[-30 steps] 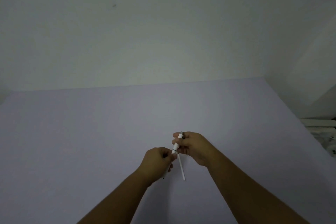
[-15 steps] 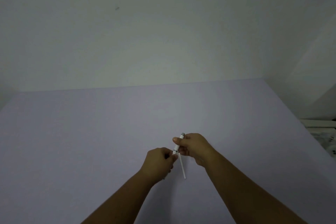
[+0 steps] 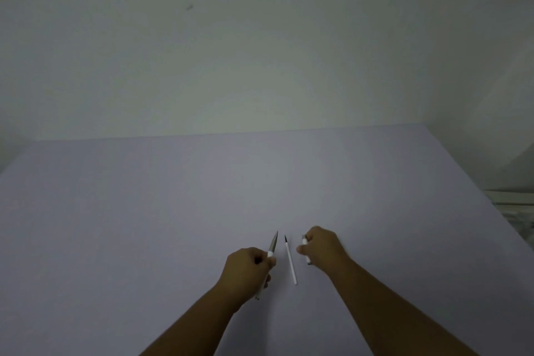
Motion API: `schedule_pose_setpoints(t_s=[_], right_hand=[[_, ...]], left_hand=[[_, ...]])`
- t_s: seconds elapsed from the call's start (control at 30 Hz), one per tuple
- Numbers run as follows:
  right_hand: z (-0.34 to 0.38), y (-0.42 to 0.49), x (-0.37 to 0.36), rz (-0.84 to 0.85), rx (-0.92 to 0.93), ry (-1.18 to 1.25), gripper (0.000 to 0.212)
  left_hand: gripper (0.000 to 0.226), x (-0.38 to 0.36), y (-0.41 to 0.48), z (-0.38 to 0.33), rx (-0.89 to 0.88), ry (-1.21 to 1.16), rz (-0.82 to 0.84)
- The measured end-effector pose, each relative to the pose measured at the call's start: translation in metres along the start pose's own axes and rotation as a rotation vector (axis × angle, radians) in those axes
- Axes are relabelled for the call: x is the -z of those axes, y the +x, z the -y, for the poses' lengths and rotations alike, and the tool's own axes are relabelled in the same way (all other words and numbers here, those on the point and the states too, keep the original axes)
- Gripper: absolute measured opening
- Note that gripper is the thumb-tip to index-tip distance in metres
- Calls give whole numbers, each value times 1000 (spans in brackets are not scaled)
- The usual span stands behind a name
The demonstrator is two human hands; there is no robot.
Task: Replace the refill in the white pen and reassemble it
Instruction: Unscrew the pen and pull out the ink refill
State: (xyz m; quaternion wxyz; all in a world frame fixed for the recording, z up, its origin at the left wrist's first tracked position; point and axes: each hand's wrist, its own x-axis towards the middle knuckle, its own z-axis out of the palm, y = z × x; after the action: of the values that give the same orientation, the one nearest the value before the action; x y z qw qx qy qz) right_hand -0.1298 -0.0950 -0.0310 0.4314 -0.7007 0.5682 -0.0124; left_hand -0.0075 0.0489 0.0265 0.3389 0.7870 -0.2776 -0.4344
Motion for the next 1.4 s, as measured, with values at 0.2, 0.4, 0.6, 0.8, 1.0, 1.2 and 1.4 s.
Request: schedule_pose_setpoints(t_s=[0.2,0.4,0.6,0.8,1.0,1.2,1.4], right_hand=[[-15,5,-25,-108,60,-36,34],[-23,7,-32,-126,57,20,37],[-8,-3,-22,-163,56,58,43],[37,-32,-3,160,91,428,36],[46,-34,12,293,180,660,10],[49,-34,20,309,115,560,19],[52,-37,25,382,120,761,13]], left_hand=[[14,-3,5,4,0,16,1],[12,-6,9,4,-30,30,-6],[13,-6,13,4,-54,78,-23],[19,-9,14,-5,-96,149,-18],[23,-3,12,-18,-113,124,16],[27,-3,10,-22,-167,207,-11],[30,-3,6,-23,-222,277,-56]])
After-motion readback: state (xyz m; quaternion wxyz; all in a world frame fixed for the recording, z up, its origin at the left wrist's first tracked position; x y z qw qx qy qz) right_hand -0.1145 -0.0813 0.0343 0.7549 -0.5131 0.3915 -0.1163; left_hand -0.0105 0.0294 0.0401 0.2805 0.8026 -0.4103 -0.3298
